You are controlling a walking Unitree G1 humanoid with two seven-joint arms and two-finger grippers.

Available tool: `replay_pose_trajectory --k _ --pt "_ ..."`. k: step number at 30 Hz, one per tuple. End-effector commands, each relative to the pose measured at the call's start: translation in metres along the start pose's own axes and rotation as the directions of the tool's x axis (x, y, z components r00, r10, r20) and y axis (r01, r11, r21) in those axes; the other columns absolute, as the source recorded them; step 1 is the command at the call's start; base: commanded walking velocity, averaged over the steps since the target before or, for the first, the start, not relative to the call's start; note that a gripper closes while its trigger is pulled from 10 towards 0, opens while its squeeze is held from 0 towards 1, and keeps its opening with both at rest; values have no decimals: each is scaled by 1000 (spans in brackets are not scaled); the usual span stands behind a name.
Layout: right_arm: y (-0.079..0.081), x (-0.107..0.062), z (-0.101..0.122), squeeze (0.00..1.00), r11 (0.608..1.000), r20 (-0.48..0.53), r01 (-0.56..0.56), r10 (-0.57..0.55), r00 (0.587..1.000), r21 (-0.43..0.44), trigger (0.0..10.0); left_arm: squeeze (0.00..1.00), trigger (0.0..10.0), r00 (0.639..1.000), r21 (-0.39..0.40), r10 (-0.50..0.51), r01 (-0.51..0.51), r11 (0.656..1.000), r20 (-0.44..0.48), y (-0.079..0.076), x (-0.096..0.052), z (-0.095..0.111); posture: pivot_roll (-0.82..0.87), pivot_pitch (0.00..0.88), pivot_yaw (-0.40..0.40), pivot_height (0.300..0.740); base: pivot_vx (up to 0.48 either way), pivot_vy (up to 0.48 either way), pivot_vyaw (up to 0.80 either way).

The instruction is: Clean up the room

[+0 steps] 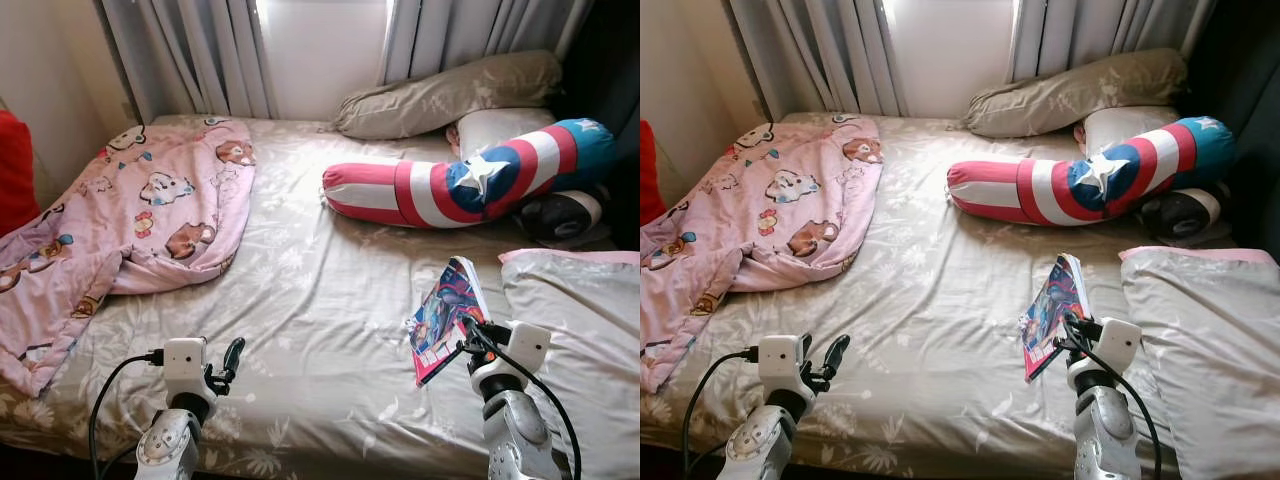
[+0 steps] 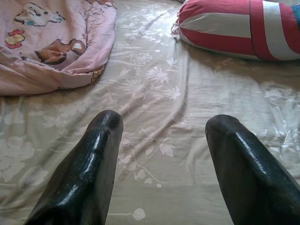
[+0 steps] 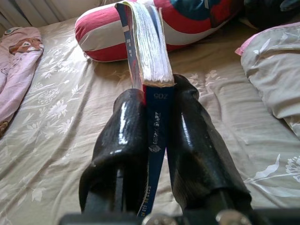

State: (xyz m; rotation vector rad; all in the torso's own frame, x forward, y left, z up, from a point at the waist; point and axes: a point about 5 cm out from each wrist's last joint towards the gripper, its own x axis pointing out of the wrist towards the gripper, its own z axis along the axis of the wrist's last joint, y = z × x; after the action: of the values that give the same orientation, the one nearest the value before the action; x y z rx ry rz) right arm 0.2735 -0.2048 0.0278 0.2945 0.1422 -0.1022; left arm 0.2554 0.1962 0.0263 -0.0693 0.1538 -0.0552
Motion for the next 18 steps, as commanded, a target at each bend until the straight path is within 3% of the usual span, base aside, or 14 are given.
replay_pose_trajectory --k 1,14,18 --pt "4 4 7 0 1000 37 -9 9 999 2 10000 0 10000 1000 0 -1 1 1000 5 1 0 2 149 21 -6 706 277 0 0" --pt "8 5 5 0 1000 34 -18 18 999 2 10000 0 10000 1000 -3 -1 1 1000 11 1 -1 3 154 18 -8 706 291 0 0" --pt "9 5 5 0 1000 36 -22 21 999 8 10000 0 10000 1000 -4 -1 1 1000 16 1 0 3 154 19 -9 706 0 0 0"
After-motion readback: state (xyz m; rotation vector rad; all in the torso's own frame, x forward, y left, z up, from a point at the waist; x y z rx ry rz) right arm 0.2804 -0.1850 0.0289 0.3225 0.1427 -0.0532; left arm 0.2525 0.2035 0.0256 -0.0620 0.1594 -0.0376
